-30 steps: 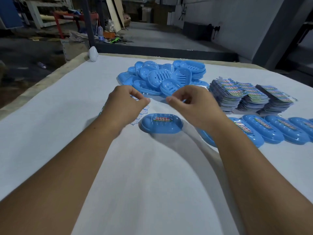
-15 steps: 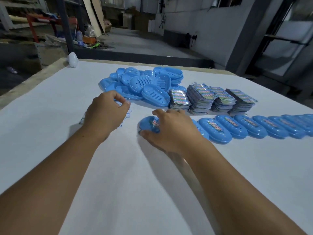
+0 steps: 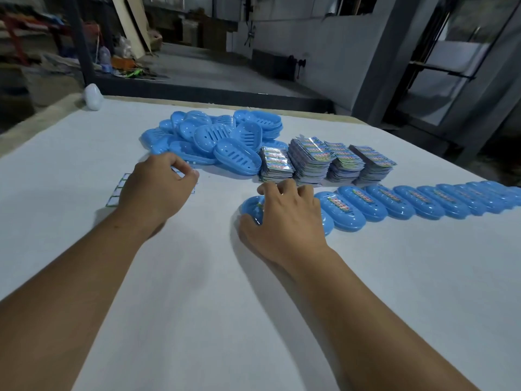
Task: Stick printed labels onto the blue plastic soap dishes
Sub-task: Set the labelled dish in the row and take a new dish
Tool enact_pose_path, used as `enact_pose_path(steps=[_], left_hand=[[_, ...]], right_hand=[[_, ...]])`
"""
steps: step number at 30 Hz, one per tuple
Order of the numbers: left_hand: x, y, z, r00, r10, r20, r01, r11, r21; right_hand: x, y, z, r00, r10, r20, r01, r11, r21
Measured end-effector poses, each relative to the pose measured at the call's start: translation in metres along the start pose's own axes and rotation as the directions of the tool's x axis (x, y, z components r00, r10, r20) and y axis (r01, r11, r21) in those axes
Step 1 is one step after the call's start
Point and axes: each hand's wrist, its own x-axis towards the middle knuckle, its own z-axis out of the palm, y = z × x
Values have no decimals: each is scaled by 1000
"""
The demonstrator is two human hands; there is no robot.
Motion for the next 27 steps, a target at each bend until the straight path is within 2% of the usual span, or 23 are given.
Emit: enact_pose_path(steps=[8, 16, 24, 27], left_hand=[[0, 1, 1, 999, 25, 36, -26, 999, 20], [1, -3, 4, 998, 41, 39, -42, 998, 37], [5, -6, 6, 999, 22, 29, -23, 999, 49], [5, -7, 7, 999, 18, 31, -20, 998, 56]], right_hand=[[8, 29, -2, 996, 67, 60, -71, 995, 64], [16, 47, -3, 992, 107, 70, -109, 993, 34], [38, 35, -8, 996, 46, 72, -50, 997, 66], [59, 20, -5, 996, -16, 82, 3, 988, 156]])
